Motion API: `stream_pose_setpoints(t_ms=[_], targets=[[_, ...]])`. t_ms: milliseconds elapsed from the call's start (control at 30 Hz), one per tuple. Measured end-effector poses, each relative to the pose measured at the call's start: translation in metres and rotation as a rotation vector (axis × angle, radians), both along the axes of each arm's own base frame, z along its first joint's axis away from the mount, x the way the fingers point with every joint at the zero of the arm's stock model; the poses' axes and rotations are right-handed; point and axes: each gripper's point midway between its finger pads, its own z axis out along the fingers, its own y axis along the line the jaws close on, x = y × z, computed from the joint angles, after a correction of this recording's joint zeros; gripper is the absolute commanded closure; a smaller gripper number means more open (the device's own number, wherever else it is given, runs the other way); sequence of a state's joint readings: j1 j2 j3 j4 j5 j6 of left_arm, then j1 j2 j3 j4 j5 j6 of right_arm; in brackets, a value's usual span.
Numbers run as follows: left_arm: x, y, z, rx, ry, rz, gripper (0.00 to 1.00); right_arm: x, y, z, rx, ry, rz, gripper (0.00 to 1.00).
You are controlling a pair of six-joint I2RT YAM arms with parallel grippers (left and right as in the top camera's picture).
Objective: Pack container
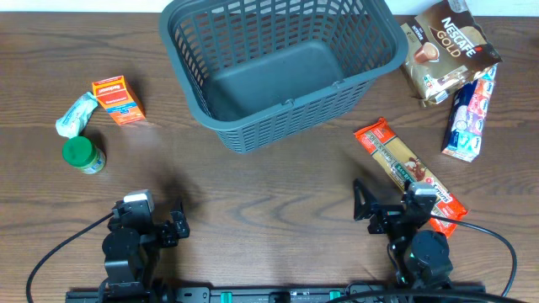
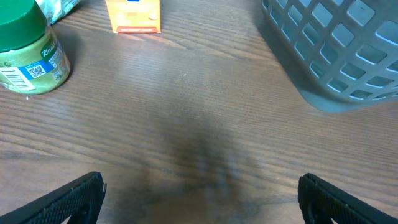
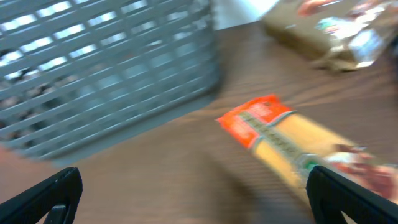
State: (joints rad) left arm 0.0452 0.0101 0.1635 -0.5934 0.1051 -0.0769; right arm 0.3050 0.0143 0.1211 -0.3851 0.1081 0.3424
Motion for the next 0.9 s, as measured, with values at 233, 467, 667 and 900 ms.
stream_pose_setpoints(t_ms=[233,467,667,900], targets=[[0.000,0.000,0.000,-0.001,0.000,0.000,0.01,-0.011,0.035,0.000,0.138,0.044,0.181,0.01],[0.000,0.000,0.000,0.000,0.000,0.000,0.01,-0.011,0.053,-0.010,0.182,0.131,0.263,0.01],[0.000,0.000,0.000,0.000,0.000,0.000,0.01,0.006,0.063,0.022,0.069,0.156,0.323,0.01],[0.000,0.000,0.000,-0.001,0.000,0.000,0.02,0.068,0.079,0.102,-0.076,0.129,0.374,0.01]])
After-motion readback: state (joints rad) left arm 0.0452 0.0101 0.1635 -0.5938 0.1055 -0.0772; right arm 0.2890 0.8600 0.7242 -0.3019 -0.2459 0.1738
